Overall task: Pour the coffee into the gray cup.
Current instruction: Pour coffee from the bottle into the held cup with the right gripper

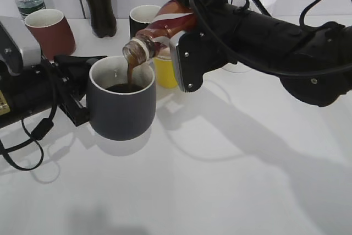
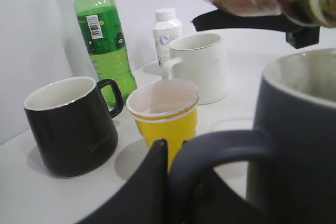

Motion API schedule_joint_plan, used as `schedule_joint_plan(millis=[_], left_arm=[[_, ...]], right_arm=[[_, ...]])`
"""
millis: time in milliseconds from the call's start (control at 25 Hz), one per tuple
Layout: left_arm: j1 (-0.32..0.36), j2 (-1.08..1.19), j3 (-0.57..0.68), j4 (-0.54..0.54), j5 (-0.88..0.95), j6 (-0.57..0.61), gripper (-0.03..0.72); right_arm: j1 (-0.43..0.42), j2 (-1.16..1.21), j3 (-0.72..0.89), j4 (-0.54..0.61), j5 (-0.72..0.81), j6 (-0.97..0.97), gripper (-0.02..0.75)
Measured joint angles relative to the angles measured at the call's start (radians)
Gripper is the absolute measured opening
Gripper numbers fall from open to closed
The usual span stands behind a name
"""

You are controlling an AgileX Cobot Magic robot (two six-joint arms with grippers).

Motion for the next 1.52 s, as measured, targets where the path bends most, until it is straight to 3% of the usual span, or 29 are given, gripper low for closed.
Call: schedule_joint_plan(millis=[840, 1120, 1520], left_arm=[[0.0, 0.0, 0.0, -0.021, 0.002, 0.0, 0.045], [0.0, 0.0, 0.0, -0.043, 0.006, 0.0, 0.045], [0.0, 0.0, 0.0, -0.044, 0.007, 0.001, 0.045]], right_arm=[[0.0, 0.0, 0.0, 0.003, 0.0, 0.035, 0.528], [0.056, 0.0, 0.0, 0.007, 0.091, 0.367, 0.528], [0.07, 0.0, 0.0, 0.008, 0.082, 1.125, 0.528]])
